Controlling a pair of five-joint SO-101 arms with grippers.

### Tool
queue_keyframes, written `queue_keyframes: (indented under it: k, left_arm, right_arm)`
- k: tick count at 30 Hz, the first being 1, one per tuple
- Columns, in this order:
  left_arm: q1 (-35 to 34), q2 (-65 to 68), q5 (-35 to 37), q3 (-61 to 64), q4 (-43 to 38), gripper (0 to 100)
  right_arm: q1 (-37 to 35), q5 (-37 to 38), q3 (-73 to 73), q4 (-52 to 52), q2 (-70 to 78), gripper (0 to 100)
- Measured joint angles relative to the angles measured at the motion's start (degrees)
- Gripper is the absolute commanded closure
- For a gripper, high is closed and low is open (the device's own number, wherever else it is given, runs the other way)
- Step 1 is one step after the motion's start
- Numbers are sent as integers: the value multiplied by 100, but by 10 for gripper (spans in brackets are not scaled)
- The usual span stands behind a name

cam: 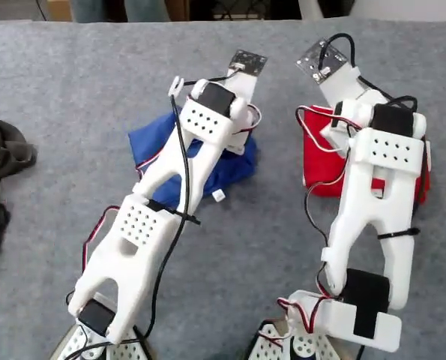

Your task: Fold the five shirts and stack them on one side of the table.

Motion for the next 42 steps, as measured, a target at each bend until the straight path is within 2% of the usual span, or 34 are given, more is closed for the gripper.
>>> queue_keyframes:
  k: [5, 10, 13, 18, 23, 24, 28, 32, 37, 42]
  left_arm:
    - [35, 0, 237, 0, 0, 957]
    - [35, 0, 343, -18, -35, 800]
    - [-35, 9, 651, -369, 79, 770]
    - [-774, -369, 958, -1046, 290, 832]
    - [-1811, -1037, 563, -1002, 316, 971]
    - [-2022, -1187, 422, -879, 316, 972]
    - [-2831, -1837, -26, 149, 316, 972]
    - [-3560, -2664, -229, 1741, 316, 971]
    - [-4281, -3868, -343, 3701, 229, 971]
    - [-4756, -4932, -677, 5582, -387, 971]
  right_arm:
    - [26, 0, 0, 0, 0, 984]
    - [44, 0, 0, 0, 0, 984]
    - [26, 0, 0, 0, 0, 984]
    - [-35, -255, 0, 0, 0, 984]
    - [-844, -404, 0, 70, 0, 984]
    - [-1081, -413, 18, 79, 0, 984]
    - [-2066, -422, 123, 88, 9, 984]
    - [-2971, -712, 123, -105, 510, 984]
    - [-3534, -1257, -185, -563, 1670, 984]
    - [-3877, -1705, -1240, -615, 3024, 984]
